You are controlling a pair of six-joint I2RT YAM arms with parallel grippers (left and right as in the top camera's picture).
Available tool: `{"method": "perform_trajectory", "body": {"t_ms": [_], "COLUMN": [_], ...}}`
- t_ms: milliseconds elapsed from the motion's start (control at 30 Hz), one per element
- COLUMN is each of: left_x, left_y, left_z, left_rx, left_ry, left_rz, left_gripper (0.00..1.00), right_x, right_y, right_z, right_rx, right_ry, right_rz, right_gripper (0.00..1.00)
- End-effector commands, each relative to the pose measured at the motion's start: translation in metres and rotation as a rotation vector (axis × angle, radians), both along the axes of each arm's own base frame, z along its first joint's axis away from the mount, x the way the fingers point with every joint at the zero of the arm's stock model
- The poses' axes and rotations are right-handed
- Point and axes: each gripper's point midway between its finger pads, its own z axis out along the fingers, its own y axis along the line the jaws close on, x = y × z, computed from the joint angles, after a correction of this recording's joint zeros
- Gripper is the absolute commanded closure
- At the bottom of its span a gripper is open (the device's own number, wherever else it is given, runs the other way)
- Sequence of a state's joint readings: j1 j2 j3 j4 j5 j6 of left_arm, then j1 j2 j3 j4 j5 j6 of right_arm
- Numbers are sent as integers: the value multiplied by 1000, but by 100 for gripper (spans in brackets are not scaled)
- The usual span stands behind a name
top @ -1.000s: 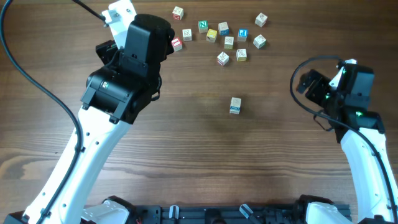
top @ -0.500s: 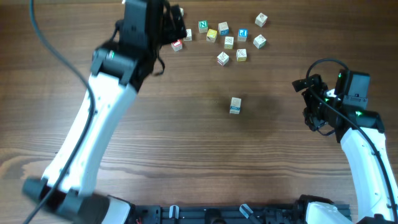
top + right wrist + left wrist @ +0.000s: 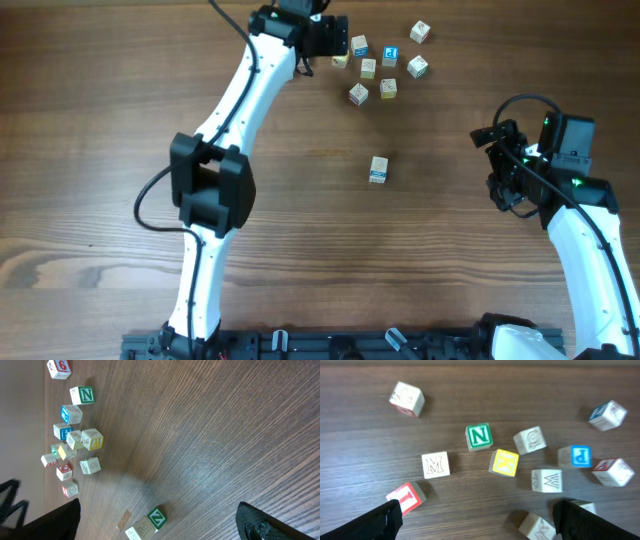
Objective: Form a tower
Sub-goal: 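Move the left gripper back to the block cluster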
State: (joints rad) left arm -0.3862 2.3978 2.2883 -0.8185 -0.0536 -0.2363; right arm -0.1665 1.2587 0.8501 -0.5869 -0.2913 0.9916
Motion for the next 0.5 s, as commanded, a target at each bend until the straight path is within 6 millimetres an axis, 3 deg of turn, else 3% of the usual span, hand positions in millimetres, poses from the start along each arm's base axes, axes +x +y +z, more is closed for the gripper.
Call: {"method": "perform_trajectory", "body": {"t_ms": [0, 167, 233, 467], "left_x": [9, 17, 14, 19], "left_y": [-18, -39, -45, -59], "left_z": [-25, -67, -87, -121], "left_rx": [-2, 9, 1, -9], "left_ry": [-6, -11, 16, 5], "left_rz": [-50, -117, -134, -154], "left_gripper": [6, 18, 18, 20], "right_x": [3, 3, 3, 3], "right_y": [-1, -1, -1, -1], "right_z": [2, 2, 2, 2], "right_rx": [0, 0, 1, 0], "right_ry": [-1, -1, -1, -1], "right_rz": [-11, -11, -11, -11], "right_gripper": [0, 0, 0, 1]}}
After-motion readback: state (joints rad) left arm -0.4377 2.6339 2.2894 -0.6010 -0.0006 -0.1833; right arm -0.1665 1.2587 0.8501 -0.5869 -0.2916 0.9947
